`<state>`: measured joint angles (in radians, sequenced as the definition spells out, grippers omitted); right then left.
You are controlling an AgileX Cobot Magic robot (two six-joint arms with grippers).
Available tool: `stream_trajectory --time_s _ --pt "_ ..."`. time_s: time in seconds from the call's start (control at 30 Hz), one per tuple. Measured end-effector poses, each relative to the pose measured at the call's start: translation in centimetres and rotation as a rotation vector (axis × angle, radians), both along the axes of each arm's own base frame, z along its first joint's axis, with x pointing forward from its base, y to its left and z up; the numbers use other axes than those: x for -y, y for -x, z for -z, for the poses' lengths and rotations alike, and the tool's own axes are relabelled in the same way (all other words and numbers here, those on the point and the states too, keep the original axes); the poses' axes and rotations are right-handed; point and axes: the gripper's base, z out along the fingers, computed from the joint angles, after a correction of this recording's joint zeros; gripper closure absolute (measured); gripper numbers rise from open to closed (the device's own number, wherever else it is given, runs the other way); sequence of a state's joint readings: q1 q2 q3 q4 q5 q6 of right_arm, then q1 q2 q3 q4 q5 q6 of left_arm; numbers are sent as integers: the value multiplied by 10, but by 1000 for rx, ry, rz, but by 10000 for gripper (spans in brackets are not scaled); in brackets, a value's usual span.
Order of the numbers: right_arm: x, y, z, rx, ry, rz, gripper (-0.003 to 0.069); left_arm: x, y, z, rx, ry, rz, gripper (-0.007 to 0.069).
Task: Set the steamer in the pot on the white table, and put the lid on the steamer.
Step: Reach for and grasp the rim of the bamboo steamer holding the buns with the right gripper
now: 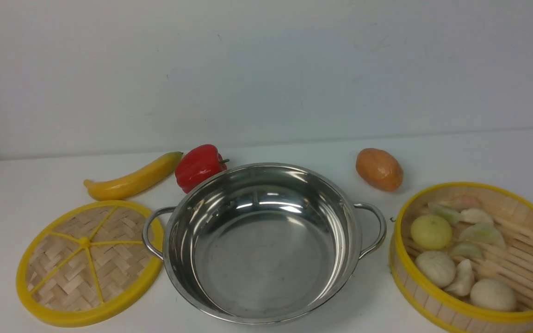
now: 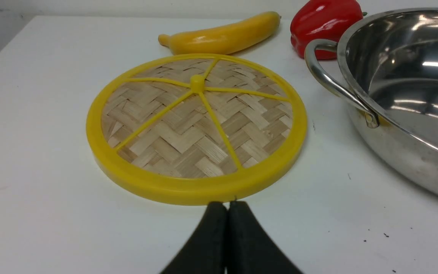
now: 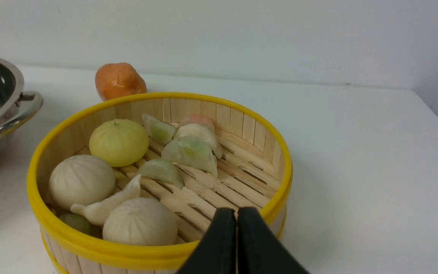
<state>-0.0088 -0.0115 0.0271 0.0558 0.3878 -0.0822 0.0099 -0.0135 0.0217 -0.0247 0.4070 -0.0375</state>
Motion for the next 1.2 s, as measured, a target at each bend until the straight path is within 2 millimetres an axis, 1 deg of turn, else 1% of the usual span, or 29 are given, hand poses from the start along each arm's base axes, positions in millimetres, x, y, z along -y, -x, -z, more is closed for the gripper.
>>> stream_trajectory --time_s 1.2 --pt "0 0 0 0 -1 0 673 0 0 0 8 -17 4 688"
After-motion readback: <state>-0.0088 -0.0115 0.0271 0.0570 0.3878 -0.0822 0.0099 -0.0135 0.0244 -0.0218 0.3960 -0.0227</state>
